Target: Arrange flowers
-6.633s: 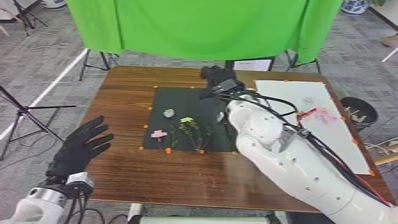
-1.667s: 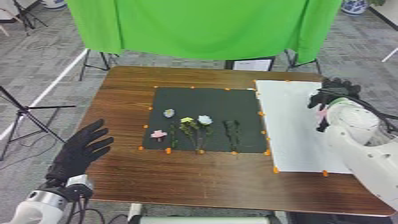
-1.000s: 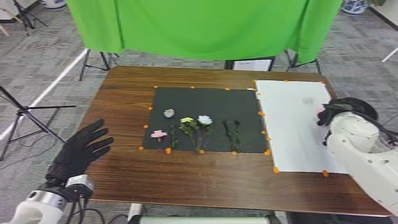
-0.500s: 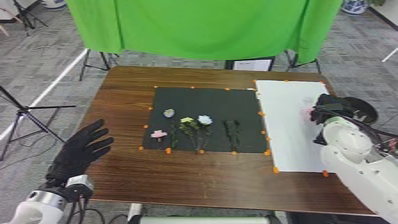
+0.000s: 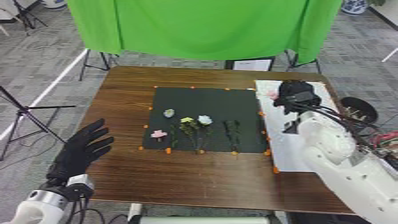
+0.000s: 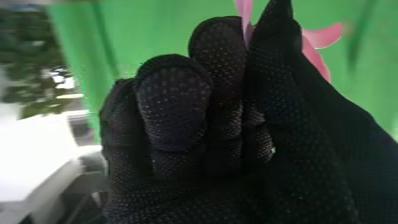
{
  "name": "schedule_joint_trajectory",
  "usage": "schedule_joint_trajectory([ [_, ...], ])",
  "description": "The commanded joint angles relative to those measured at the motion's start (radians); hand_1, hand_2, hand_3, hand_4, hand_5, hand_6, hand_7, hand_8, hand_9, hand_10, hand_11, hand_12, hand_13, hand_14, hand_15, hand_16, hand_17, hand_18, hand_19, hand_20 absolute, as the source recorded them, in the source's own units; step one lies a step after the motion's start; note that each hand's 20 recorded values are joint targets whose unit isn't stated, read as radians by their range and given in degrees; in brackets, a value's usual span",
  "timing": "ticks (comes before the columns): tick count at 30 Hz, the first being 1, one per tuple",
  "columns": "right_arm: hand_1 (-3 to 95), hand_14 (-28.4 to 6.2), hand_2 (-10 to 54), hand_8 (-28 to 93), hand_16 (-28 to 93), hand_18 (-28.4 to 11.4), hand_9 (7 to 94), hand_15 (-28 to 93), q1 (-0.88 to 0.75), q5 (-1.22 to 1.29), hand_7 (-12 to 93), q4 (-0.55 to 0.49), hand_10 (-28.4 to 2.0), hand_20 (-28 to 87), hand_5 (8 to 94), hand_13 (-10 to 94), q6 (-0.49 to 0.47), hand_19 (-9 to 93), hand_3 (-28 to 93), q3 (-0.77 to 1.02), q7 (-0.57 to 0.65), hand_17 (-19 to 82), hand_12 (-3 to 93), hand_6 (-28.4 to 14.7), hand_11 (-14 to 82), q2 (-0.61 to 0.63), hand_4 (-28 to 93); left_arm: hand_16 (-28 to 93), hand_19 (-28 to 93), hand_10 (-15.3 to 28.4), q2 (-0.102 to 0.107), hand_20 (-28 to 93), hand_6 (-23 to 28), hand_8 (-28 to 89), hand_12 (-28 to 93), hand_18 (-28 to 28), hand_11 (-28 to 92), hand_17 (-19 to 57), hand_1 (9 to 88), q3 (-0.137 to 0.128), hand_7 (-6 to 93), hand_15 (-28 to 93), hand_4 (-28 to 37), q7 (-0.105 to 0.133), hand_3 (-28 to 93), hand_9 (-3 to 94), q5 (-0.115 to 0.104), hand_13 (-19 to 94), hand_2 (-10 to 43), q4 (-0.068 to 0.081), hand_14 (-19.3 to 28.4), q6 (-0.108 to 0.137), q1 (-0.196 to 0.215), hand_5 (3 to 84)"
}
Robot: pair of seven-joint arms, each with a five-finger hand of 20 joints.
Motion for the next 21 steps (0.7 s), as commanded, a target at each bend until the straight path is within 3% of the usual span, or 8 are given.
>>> schedule_joint_trajectory([
  [1,45.6,-3.2,-9.1,-1,27,-18.2,87.3,60,0.1,-0.028,49,0.029,-5.5,44,71.4,84,-0.04,81,85,-0.11,-0.061,33,44.1,2.2,30.8,-0.078,-28,-1,41,12.3,-0.003,9,3.6,-12,15,22.3,24,-9.6,26.8,0.012,21.5,36,-27.9,-0.01,71,22.6,-0.004,19,0.1,0.0,16.7,-0.002,-0.003,27.0],
  [14,44.7,-3.3,-9.0,0,27,-18.3,86.6,60,0.189,-0.066,49,0.121,-5.7,45,70.6,83,-0.085,81,85,-0.248,-0.077,32,43.9,2.4,30.4,-0.14,-28,-1,41,12.4,0.007,9,3.5,-12,15,22.3,24,-9.7,26.8,0.013,21.7,36,-27.8,-0.014,71,22.6,-0.006,19,0.0,0.004,16.7,-0.007,-0.004,26.9],
  [21,44.1,-3.1,-9.2,1,27,-18.1,85.6,60,0.22,-0.107,49,0.159,-5.5,45,69.1,82,-0.051,80,85,-0.293,-0.059,31,44.9,2.5,29.2,-0.169,-28,-1,41,12.4,0.007,9,3.6,-12,15,22.3,24,-9.6,26.8,0.018,21.6,36,-27.8,-0.016,71,22.7,-0.004,19,0.2,0.006,16.7,-0.008,-0.011,26.9],
])
